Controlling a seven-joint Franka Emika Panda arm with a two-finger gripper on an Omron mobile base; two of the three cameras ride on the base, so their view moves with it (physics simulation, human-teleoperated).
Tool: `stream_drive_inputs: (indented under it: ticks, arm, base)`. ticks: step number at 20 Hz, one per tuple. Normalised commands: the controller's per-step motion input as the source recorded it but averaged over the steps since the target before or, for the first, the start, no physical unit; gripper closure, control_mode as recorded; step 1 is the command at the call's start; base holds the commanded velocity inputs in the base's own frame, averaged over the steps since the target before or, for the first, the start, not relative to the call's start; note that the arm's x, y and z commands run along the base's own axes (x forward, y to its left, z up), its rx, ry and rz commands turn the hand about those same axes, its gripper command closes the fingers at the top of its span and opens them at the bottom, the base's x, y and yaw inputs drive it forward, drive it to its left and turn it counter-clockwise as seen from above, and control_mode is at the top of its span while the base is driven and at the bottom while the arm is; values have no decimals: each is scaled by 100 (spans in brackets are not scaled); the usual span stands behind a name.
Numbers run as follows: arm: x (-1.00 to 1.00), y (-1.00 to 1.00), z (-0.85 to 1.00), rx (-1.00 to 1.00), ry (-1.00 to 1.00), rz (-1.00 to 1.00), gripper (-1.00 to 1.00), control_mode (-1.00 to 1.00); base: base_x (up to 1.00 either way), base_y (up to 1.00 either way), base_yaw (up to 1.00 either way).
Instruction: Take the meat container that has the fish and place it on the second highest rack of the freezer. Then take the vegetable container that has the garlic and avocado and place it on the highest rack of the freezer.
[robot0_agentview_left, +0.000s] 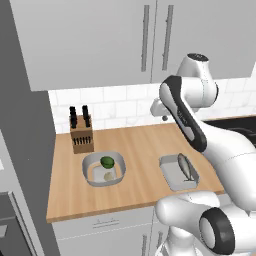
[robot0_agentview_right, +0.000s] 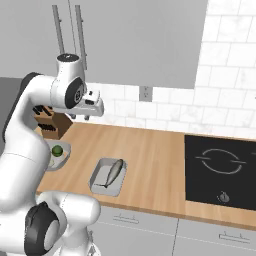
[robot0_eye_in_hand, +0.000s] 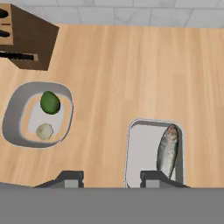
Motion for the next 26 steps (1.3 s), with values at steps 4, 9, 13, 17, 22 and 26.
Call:
stream_drive_inputs:
  ticks: [4, 9, 13, 17, 22, 26]
  arm:
    - [-40, -5, -9, 1, 0, 0, -100, -100]
    - [-90, -37, -33, 2, -7, -12, -100, -100]
    - [-59, -40, -50, 0, -5, -44, -100, -100]
    - [1, -12, -50, 0, 7, -49, -100, -100]
    - [12, -50, -42, 9, 22, -38, -100, -100]
    - [0, -50, -49, 20, 16, -28, -100, -100]
  base:
    - [0, 0, 0]
    - [0, 0, 0]
    - [0, 0, 0]
    - [0, 0, 0]
    - [0, 0, 0]
    - [0, 0, 0]
